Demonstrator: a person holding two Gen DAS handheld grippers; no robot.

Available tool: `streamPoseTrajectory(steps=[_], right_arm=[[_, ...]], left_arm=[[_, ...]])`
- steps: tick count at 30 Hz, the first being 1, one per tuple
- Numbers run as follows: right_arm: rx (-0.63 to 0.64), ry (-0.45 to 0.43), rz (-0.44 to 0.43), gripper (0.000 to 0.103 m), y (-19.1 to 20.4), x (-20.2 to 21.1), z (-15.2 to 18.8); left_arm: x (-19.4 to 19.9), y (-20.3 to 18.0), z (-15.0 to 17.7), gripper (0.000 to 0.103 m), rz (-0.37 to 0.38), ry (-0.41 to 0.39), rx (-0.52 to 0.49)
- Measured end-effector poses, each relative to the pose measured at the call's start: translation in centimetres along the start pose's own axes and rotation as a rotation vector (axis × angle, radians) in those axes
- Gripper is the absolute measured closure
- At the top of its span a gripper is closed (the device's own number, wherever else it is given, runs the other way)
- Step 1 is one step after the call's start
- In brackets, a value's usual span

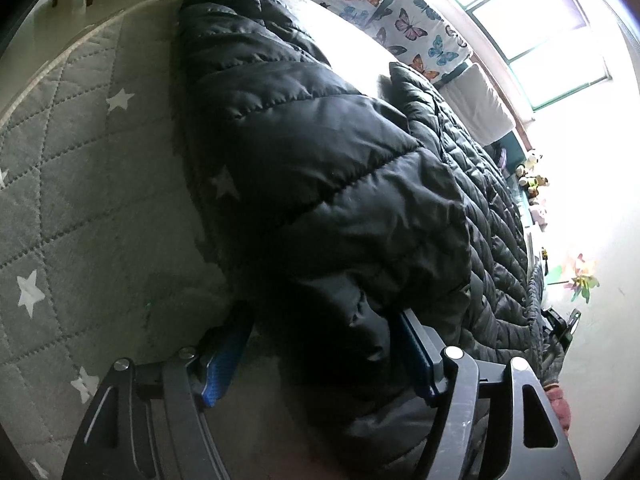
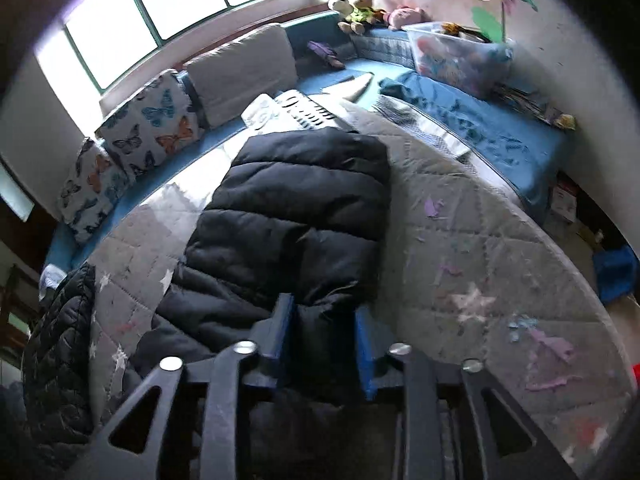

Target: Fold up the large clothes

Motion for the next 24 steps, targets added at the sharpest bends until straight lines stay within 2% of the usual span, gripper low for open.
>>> streamPoseTrajectory(steps=[4,6,7,9,14,17,20,22,24], right_arm=[[0.088,-0.058,-0.009,0.061,2.0,3.7,-1.7],[0.145,-0.062,-0.064,0.049,3.9,5.9,-2.1],[0.170,-0.059,-0.078,0.046,4.8,6.6,-1.8],[0.248,-0.057,-0.125,0.037,7.0,8.8,-0.8],[0.391,0.004,-0.263,0.028,11.6,12.0,4.3],[0.414,0.086,-0.310,0.025,13.1,11.7,7.9],[0.458,0.164,-0.261,0.025,13.6,9.6,10.6],[0.444,0.211,-0.220,0.018,13.3,7.8,12.1],[0.401,0.196,-0.222,0.008,12.8,7.2,12.2]], left_arm=[[0.9,-0.6,-0.3,0.029,0.015,-0.024,-0.004],[1.6,-0.6,-0.6,0.029,0.019,-0.045,0.003],[2.1,-0.5,-0.8,0.029,0.026,-0.056,0.009],[3.0,-0.3,-1.1,0.029,0.037,-0.078,0.020],[5.2,0.7,-2.8,0.028,0.049,-0.143,0.054],[6.0,1.7,-4.5,0.028,0.047,-0.172,0.072],[6.0,2.7,-6.1,0.028,0.057,-0.183,0.091],[5.8,3.4,-7.4,0.028,0.056,-0.193,0.102],[5.4,3.9,-8.3,0.028,0.056,-0.189,0.104]])
Point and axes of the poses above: each gripper's, at about its wrist camera, not at the fingertips, and x roughly against the way its jaws point, y to its left, z to its underside, the point moved 3 cm from there along -x, roughly the way its jaws point, and after that the axes turned 11 degrees about -y, right-handed, at the moved point
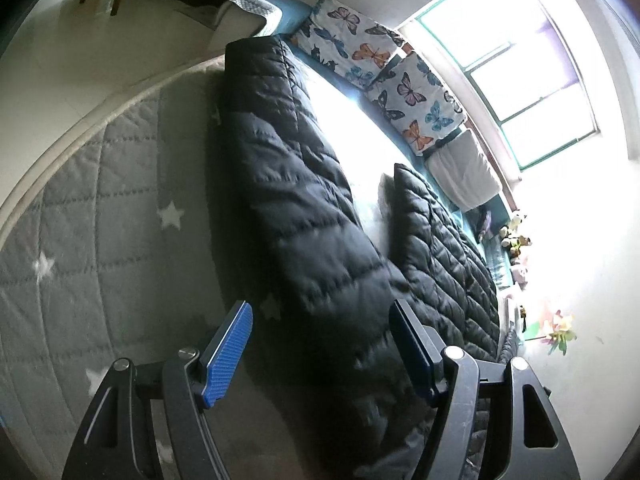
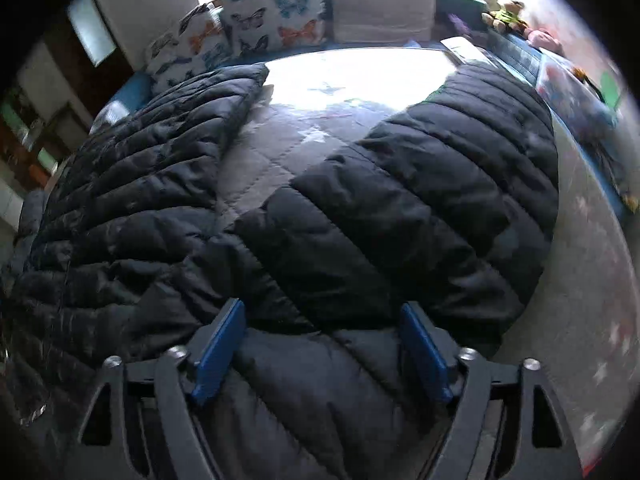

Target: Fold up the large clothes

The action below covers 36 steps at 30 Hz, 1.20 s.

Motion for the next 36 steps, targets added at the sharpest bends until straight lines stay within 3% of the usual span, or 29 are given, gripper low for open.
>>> streamPoseTrajectory(steps=[3,9,15,18,24,30,36], right_arm=[[-0.021,-0.024,-0.025,0.003,-0.3,-0.1,0.0],[-0.002,-0.025,0.012,0.000,0.3,-0.3,0.3],[0.008,-0.012,0.048,0.000,0.7,-0.7,0.4],[0.007,-0.009,0.052,0.000,0.6,-0.5,0.5],[0.007,-0.019,0.056,0.000,0.6,-0.4,0.6],[0.007,-0.015,0.058,0.000,0.6,-0.4,0.6],[0.006,-0.023,0.059,0.000,0.6,-0.3,0.6]], left_arm=[[-0.7,-0.5,-1.0,0.028,0.043,0.007,-0.012],[-1.3,-3.4,-1.1,0.028,0.160,0.011,-0.109],[-5.5,-3.7,-0.8,0.028,0.094,0.089,-0.175],[-8.0,-2.7,-1.3,0.028,-0.006,0.078,-0.193],[-9.1,-3.4,-1.9,0.028,-0.086,0.069,-0.273],[-4.2,-7.0,-0.3,0.028,0.101,0.027,-0.271],[-2.8,-10.0,4.3,0.028,0.259,0.104,-0.332]])
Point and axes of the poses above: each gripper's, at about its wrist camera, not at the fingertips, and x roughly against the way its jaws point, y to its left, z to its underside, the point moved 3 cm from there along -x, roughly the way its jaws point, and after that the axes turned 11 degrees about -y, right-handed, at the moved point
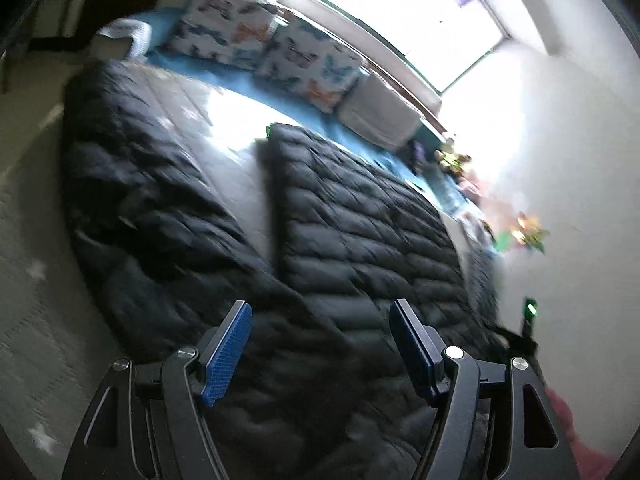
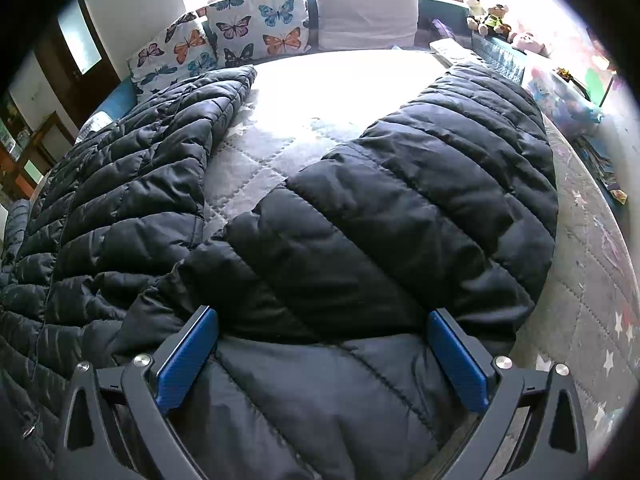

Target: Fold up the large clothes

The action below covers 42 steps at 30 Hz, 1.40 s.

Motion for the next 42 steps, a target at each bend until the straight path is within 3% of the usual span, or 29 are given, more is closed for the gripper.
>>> streamPoseTrajectory(steps=[5,11,16,20,23,26,33,38,42], right_arm=[[-0.001,-0.005,0.002,0.000,0.0,0.2,0.1],[0.001,-0.002,0.001,0.000,0.0,0.1,0.1],[0.002,-0.001,0.002,0.000,0.0,0.1,0.1],[0.003,0.004,0.006,0.000,0.0,0.1,0.2],[0.003,0.003,0.006,0.000,0.0,0.1,0.2],[0.003,0.003,0.006,0.000,0.0,0.1,0.2],[0.004,-0.001,0.010,0.000,0.0,0.1,0.1],[0.005,-0.003,0.011,0.000,0.0,0.1,0.1],[0.005,-0.001,0.012,0.000,0.1,0.0,0.2]], left_arm=[[-4.1,0.2,1.8,0.030,-0.041,0.072,-0.017],[-6.6,2.1,-0.1,0.030,-0.070,0.069,0.021],[-6.2,3.4,-3.8,0.029,-0.128,0.003,-0.006],[-7.0,7.6,-6.7,0.029,-0.264,0.007,0.008],[-7.9,11.6,-8.9,0.029,-0.260,0.023,0.099],[-8.1,14.5,-11.7,0.029,-0.264,-0.014,0.145],[-9.2,18.5,-17.5,0.029,-0.268,-0.062,0.166],[-10.7,22.6,-20.6,0.029,-0.316,-0.074,0.222],[-11.6,24.3,-22.8,0.028,-0.381,-0.118,0.198]])
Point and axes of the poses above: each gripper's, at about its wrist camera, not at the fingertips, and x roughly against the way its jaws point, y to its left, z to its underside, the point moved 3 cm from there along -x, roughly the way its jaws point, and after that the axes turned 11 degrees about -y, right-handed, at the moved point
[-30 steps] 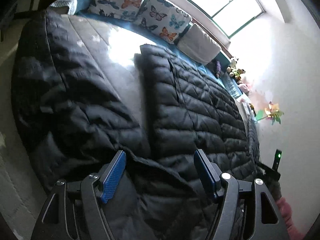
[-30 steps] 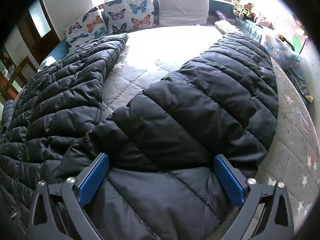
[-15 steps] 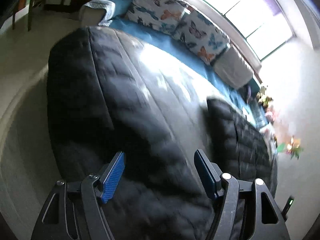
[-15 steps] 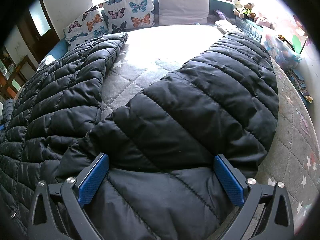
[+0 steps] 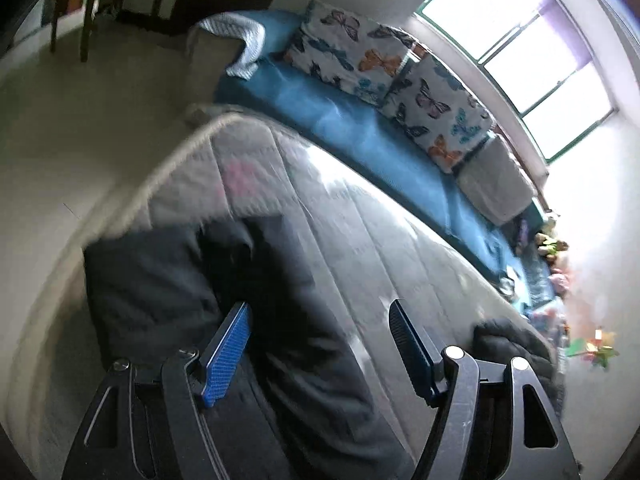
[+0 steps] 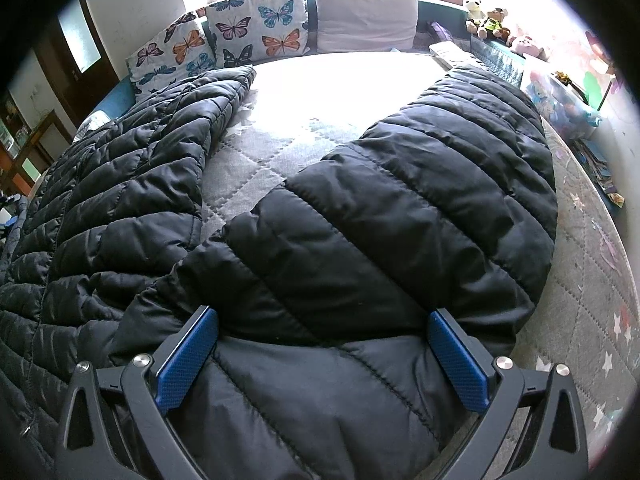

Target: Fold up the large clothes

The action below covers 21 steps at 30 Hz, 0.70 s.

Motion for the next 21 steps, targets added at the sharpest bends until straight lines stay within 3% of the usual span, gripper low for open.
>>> streamPoseTrajectory(steps=[5,9,15,17,21], right_arm=[[0.002,0.005,0.005,0.000,-0.1,0.0,0.0],[0.001,0.002,0.005,0.000,-0.1,0.0,-0.1],[-0.003,-0.026,0.007,0.000,-0.1,0.1,0.1],[-0.005,-0.034,0.009,0.000,-0.2,0.2,0.1],[-0.006,-0.038,0.012,0.000,-0.1,0.2,0.2]], left_arm=[[0.5,0.2,-1.5,0.028,-0.017,-0.029,0.044],[5.3,0.1,-1.4,0.028,-0.006,-0.084,0.014],[10.8,2.4,3.2,0.028,-0.024,-0.048,0.046],[11.2,3.3,5.7,0.028,0.001,0.005,0.078],[11.6,3.5,9.1,0.030,0.026,0.027,0.090]])
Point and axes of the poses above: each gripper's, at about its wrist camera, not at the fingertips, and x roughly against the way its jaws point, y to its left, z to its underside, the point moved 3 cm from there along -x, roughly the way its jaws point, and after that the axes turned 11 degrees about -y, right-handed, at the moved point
